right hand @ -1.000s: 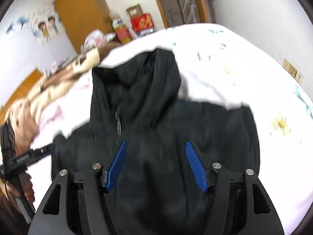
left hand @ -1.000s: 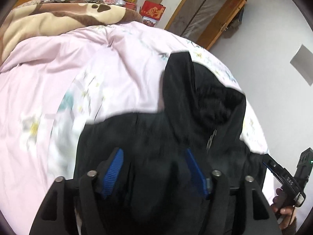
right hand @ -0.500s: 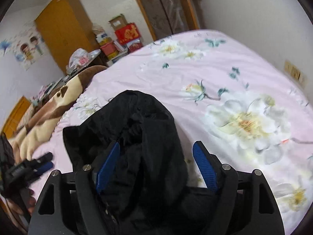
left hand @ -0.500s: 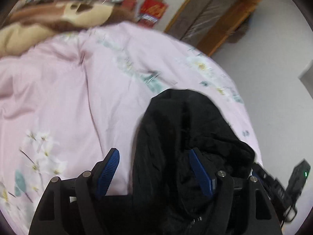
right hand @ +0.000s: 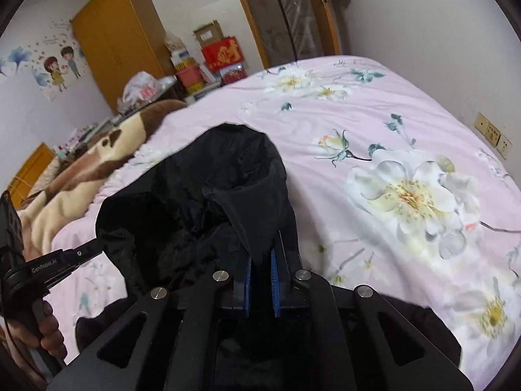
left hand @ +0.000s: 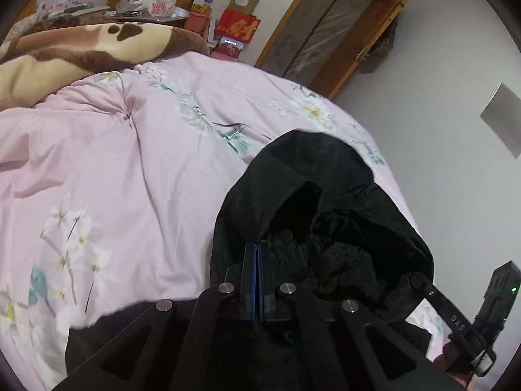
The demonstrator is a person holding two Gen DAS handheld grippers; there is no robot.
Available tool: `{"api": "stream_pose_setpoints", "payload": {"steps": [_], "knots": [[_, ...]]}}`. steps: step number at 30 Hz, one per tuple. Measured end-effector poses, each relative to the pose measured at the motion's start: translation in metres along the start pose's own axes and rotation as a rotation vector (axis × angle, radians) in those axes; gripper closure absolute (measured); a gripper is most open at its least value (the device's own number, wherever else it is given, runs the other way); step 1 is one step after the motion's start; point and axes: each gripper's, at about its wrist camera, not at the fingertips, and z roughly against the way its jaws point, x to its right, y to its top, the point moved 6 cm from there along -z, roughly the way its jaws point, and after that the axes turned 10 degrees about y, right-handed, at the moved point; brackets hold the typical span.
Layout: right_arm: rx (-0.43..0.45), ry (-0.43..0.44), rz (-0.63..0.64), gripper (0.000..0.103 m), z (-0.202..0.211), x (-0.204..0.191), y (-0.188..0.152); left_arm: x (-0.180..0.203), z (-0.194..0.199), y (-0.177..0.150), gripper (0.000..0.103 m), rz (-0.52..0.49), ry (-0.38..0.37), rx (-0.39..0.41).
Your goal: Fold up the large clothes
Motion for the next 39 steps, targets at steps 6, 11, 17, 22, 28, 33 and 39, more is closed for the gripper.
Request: {"api": "stream_pose_setpoints", "payload": {"steps": [6, 11, 17, 22, 28, 33, 39], "knots": [[0.033, 0.045, 0.118, 0.094, 0.047, -0.03, -0.024, -0.004, 0.055, -0.028, 0.103, -0.04, -0.029, 0.064], [0.017, 0.054, 0.192, 0.094, 0.087, -0.039, -0.063, -0.027, 0.089, -0.064, 0.103, -0.007, -0.058, 0.059], [-0.033, 0.037, 0.127, 0.094, 0.104, -0.017, -0.101, -0.064, 0.1, -0.101, 0.103, 0.04, -0.004, 0.03], [-0.064, 0.026, 0.009, 0.094, 0.109, 0.007, -0.125, -0.095, 0.11, -0.126, 0.097, 0.1, 0.078, -0.004], [-0.034, 0.033, -0.118, 0.094, 0.138, 0.034, -0.125, -0.116, 0.133, -0.149, 0.058, 0.205, -0.029, -0.042], [-0.065, 0.149, -0.17, 0.075, 0.141, 0.029, -0.125, -0.113, 0.139, -0.145, 0.041, 0.261, -0.122, -0.048], [-0.15, 0.339, -0.214, 0.041, 0.102, -0.005, -0.15, -0.087, 0.098, -0.148, 0.029, 0.291, -0.158, -0.196]]}}
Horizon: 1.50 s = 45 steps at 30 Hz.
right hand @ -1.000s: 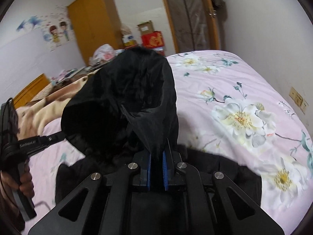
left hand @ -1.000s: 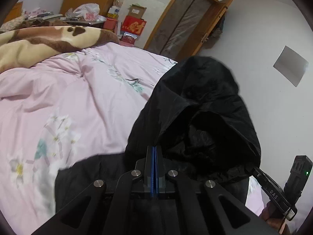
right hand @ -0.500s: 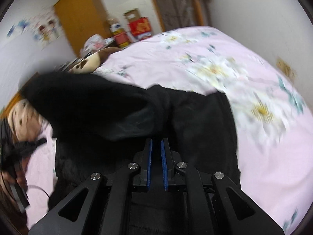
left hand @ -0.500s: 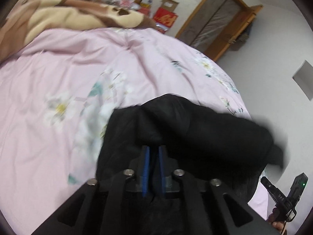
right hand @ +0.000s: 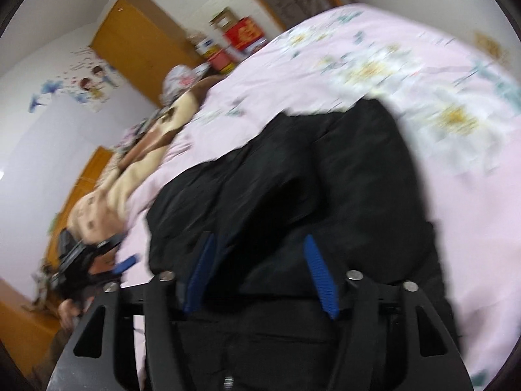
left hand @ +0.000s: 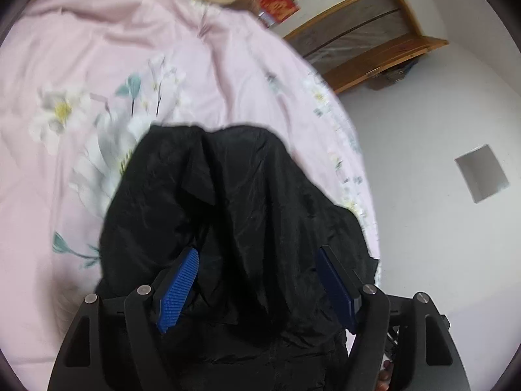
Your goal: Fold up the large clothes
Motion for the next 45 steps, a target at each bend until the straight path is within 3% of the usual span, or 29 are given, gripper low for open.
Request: {"api": "stream_pose_setpoints", "payload": {"steps": [3, 5, 7, 8, 9, 10, 12, 15, 20, 24, 27, 30, 32, 34, 39, 40, 41, 43, 45], "knots": [[-0.021, 0.013, -0.027, 0.041, -0.027, 0.0, -0.003, 0.011, -0.014, -0.004, 0.03, -0.053, 0.041, -0.017], [-0.006, 0.023, -0.05, 0.041, -0.041, 0.0, 0.003, 0.018, -0.018, -0.006, 0.03, -0.043, 0.002, -0.031], [0.003, 0.043, -0.082, 0.041, -0.046, 0.001, 0.007, 0.021, -0.021, -0.005, 0.037, -0.041, 0.026, -0.023], [0.008, 0.038, -0.079, 0.047, -0.045, 0.0, 0.009, 0.022, -0.023, -0.004, 0.046, -0.055, 0.045, -0.018], [0.022, 0.018, -0.054, 0.058, -0.044, -0.003, 0.014, 0.025, -0.024, -0.003, 0.062, -0.081, 0.083, -0.009], [0.026, -0.002, -0.032, 0.085, -0.041, -0.005, 0.017, 0.027, -0.024, -0.003, 0.068, -0.097, 0.101, -0.005], [0.031, -0.034, 0.008, 0.09, -0.033, -0.009, 0.022, 0.033, -0.022, -0.005, 0.085, -0.127, 0.103, 0.001], [0.039, -0.073, 0.075, 0.095, -0.019, -0.015, 0.027, 0.04, -0.011, -0.011, 0.096, -0.158, 0.082, 0.02], [0.067, -0.077, 0.157, 0.096, 0.012, -0.029, 0.032, 0.058, 0.018, -0.036, 0.096, -0.255, 0.046, 0.066], [0.041, -0.108, 0.124, 0.096, 0.015, -0.014, 0.024, 0.064, 0.015, -0.051, 0.096, -0.3, 0.042, 0.068], [-0.006, -0.159, 0.093, 0.096, -0.001, 0.012, 0.008, 0.043, -0.01, -0.059, 0.096, -0.275, 0.095, 0.041], [-0.037, -0.227, 0.108, 0.096, -0.013, 0.031, -0.004, 0.005, -0.042, -0.054, 0.096, -0.219, 0.217, 0.022], [-0.042, -0.221, 0.099, 0.096, -0.021, 0.039, -0.009, -0.014, -0.054, -0.053, 0.098, -0.139, 0.219, -0.018], [-0.043, -0.236, 0.1, 0.096, -0.028, 0.045, -0.012, -0.017, -0.058, -0.05, 0.098, -0.145, 0.221, -0.01], [-0.07, -0.28, 0.146, 0.081, -0.022, 0.036, -0.016, -0.005, -0.042, -0.047, 0.097, -0.225, 0.255, 0.002], [-0.063, -0.317, 0.192, 0.071, -0.014, 0.027, -0.015, -0.002, -0.031, -0.045, 0.096, -0.247, 0.27, 0.025], [-0.04, -0.35, 0.236, 0.061, -0.005, 0.019, -0.014, 0.001, -0.018, -0.043, 0.092, -0.266, 0.279, 0.057], [0.025, -0.414, 0.306, 0.057, 0.016, 0.003, -0.012, 0.011, 0.009, -0.038, 0.075, -0.309, 0.29, 0.142], [0.118, -0.438, 0.364, 0.056, 0.032, -0.019, -0.006, 0.029, 0.036, -0.033, 0.046, -0.342, 0.285, 0.232]]}}
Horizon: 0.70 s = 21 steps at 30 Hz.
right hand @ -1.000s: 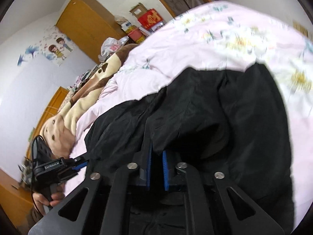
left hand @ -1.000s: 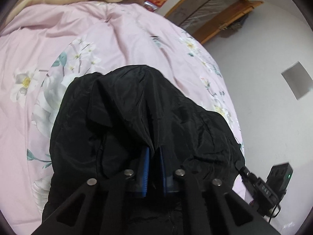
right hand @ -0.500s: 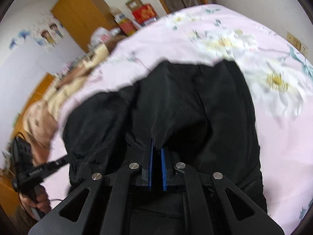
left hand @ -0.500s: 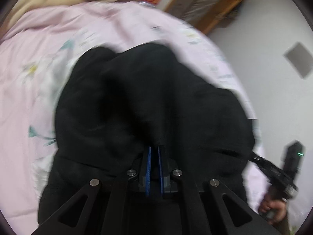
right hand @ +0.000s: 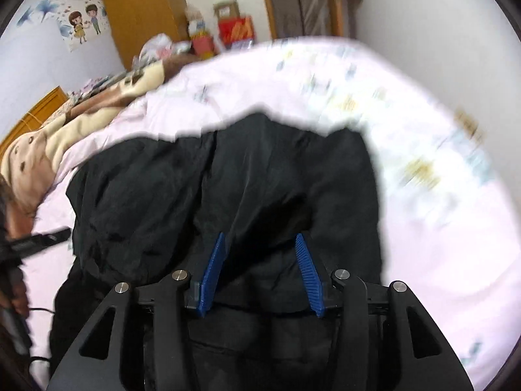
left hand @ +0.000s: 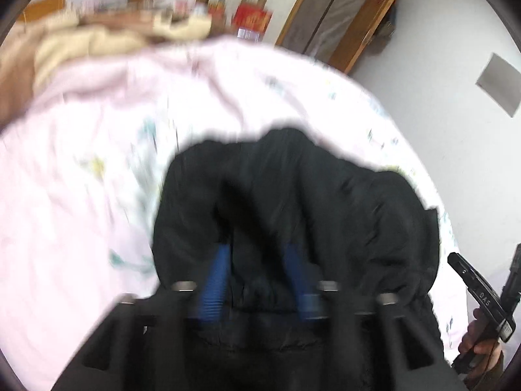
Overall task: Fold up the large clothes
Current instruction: 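Lay the folded hem on the jacket and open both tools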
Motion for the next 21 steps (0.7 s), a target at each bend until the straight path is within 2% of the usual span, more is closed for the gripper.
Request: {"api": "stream_pose_setpoints", "payload": {"steps": [1, 3, 4, 5, 6, 8, 10, 13, 14, 16, 18, 21], "knots": [[0.028, -0.006, 0.017, 0.055, 0.006, -0.006, 0.006, 0.007, 0.009, 0.009, 0.041, -0.019, -0.001, 0.041], [0.065, 0.046, 0.052, 0.05, 0.007, -0.026, 0.02, 0.03, 0.018, 0.03, 0.03, -0.092, -0.025, 0.107], [0.066, 0.087, 0.084, 0.049, 0.002, -0.04, 0.026, 0.041, 0.016, 0.035, 0.029, -0.117, -0.033, 0.105], [0.061, 0.105, 0.111, 0.049, -0.005, -0.05, 0.029, 0.048, 0.01, 0.04, 0.029, -0.134, -0.016, 0.094], [0.047, 0.115, 0.162, 0.049, -0.018, -0.063, 0.031, 0.055, -0.002, 0.044, 0.029, -0.172, 0.036, 0.092], [0.013, 0.099, 0.231, 0.049, -0.042, -0.072, 0.028, 0.06, -0.03, 0.047, 0.029, -0.244, 0.111, 0.091], [-0.048, 0.087, 0.279, 0.049, -0.072, -0.071, 0.019, 0.049, -0.059, 0.043, 0.029, -0.209, 0.14, 0.021], [-0.192, 0.066, 0.274, 0.049, -0.119, -0.048, -0.012, 0.026, -0.11, 0.015, 0.028, -0.252, 0.204, -0.073], [-0.191, 0.083, 0.256, 0.049, -0.125, -0.04, -0.02, 0.015, -0.121, 0.003, 0.026, -0.2, 0.156, -0.117], [-0.169, 0.095, 0.241, 0.049, -0.128, -0.037, -0.023, 0.001, -0.136, -0.001, 0.023, -0.112, 0.093, -0.16], [-0.165, 0.088, 0.255, 0.049, -0.133, -0.037, -0.029, 0.0, -0.141, -0.004, 0.022, -0.143, 0.098, -0.144], [-0.185, 0.081, 0.246, 0.05, -0.142, -0.033, -0.035, 0.005, -0.145, -0.012, 0.022, -0.193, 0.153, -0.1]]}}
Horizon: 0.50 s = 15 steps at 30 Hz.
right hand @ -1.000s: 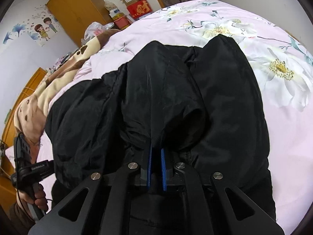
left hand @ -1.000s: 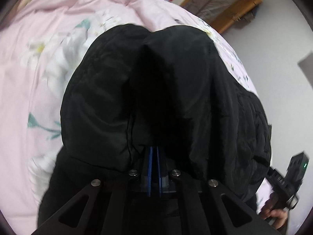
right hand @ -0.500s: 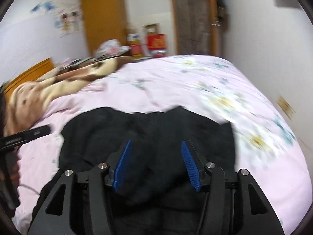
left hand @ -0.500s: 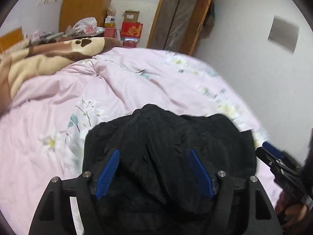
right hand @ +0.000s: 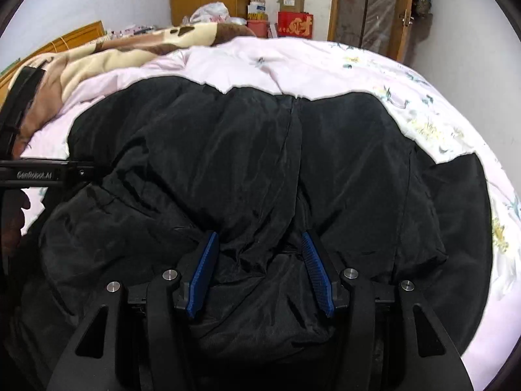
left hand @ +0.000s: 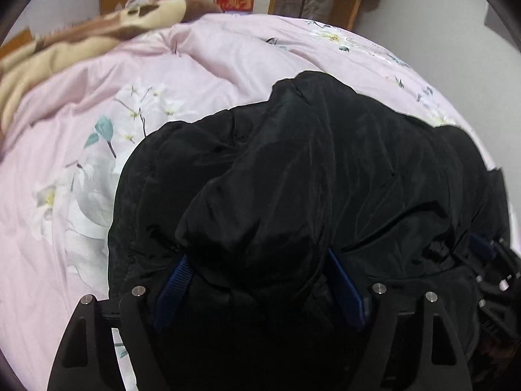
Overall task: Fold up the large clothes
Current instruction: 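Lay the folded hem on the jacket and open both tools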
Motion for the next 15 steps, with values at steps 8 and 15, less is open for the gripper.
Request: {"api": "stream_pose_setpoints", "payload": {"steps": [8, 15], "knots": [[0.082, 0.064, -0.141, 0.05, 0.043, 0.009, 0.026, -0.006, 0.037, 0.01, 0.023, 0.043, -0.016, 0.033], [0.072, -0.121, -0.186, 0.05, 0.044, 0.046, 0.039, -0.019, 0.046, 0.03, 0.023, 0.039, 0.074, 0.097]]}}
